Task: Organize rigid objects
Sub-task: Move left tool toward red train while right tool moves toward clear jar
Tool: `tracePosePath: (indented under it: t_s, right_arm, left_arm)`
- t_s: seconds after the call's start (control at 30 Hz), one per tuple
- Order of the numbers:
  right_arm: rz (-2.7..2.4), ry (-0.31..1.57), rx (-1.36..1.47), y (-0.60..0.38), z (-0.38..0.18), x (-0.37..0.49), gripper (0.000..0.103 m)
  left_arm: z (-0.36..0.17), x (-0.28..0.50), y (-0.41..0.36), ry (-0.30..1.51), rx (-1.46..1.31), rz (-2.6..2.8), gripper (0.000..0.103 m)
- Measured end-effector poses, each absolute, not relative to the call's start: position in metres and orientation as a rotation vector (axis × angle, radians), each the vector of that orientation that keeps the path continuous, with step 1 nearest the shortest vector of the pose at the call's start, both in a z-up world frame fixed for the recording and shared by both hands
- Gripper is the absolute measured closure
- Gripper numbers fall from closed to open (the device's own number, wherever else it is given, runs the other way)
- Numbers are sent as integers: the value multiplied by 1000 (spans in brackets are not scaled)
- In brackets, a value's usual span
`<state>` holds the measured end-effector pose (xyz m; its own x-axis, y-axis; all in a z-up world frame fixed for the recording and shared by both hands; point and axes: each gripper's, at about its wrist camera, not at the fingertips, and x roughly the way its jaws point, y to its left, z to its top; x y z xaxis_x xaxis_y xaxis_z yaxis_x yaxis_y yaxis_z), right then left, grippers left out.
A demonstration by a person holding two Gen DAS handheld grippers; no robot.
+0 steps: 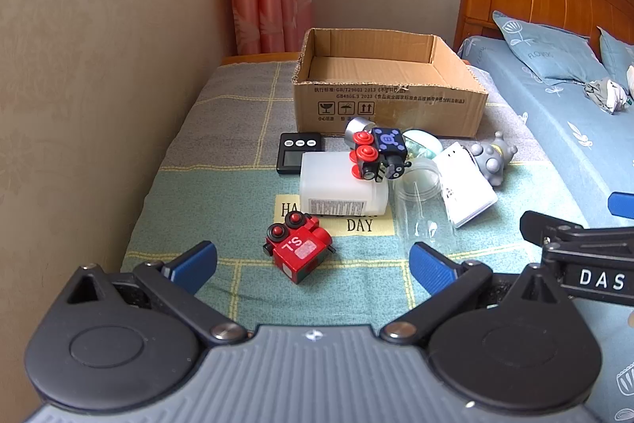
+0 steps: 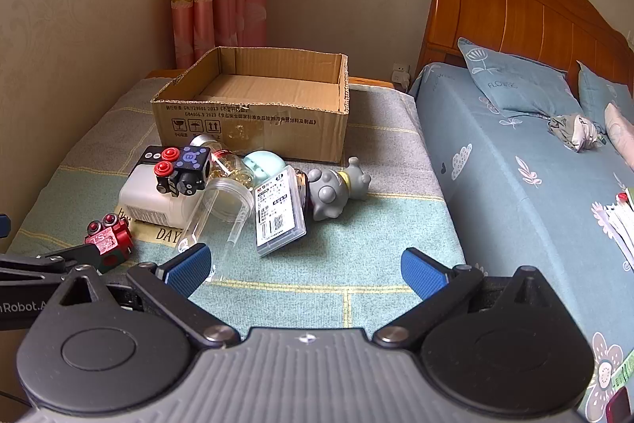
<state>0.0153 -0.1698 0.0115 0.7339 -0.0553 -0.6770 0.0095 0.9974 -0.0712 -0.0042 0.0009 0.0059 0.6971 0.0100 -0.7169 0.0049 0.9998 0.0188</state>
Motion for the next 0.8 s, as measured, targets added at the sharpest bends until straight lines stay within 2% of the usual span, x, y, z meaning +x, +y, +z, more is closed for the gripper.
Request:
tracePosePath:
  t_s: [0.8]
  right_arm:
    - [-39, 736, -60, -169, 14, 15, 0]
  left_arm:
    - [6, -5, 1, 796, 21, 2, 1]
